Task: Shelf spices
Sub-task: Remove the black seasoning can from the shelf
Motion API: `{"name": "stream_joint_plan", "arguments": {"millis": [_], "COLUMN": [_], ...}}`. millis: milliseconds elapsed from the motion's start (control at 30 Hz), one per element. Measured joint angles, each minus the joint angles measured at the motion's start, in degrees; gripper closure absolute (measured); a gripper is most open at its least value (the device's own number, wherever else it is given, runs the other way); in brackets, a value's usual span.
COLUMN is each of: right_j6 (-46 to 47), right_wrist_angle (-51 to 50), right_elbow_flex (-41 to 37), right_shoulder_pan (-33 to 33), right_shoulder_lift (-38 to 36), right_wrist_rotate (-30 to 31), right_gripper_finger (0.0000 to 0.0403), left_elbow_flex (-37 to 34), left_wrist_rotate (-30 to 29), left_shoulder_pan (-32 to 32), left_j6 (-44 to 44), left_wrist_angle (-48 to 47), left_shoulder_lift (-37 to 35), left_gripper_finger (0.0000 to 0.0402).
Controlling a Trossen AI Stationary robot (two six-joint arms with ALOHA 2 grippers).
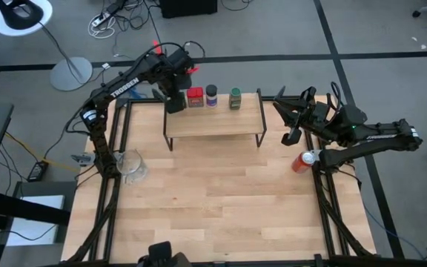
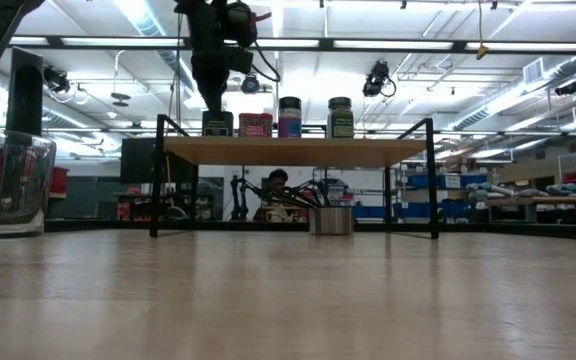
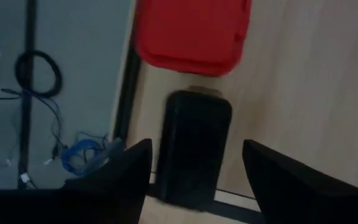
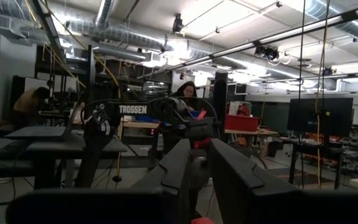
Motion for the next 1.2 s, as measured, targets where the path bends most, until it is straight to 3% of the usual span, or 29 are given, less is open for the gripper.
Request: {"name": "stream_joint_plan", "arguments": {"millis": [233,667,1200], "right_j6": [0.0,-0.02,-0.08], "right_wrist_angle": [0.0,0.0,-0.31], "right_elbow_flex": [0.0,0.0,0.0], "right_shoulder_pan": [0.0,0.0,-0.01], "right_shoulder_lift": [0.01,0.01,0.31], "right_wrist_rotate": [0.0,0.02,0.02], "right_gripper_finger": [0.0344,0.0345,0.0347], "left_elbow_flex": [-5.11,-5.71,-5.09], "left_wrist_rotate": [0.55,3.01,4.09], "left_shoulder_pan": [-0.04,-0.06,-6.12], "left_j6": [-0.02,0.09,-2.34], "left_wrist_angle": [1.97,3.42,1.26], "left_shoulder_lift": [0.01,-0.08,-3.69], "left_gripper_finger": [0.0168,0.028,0.0279]}}
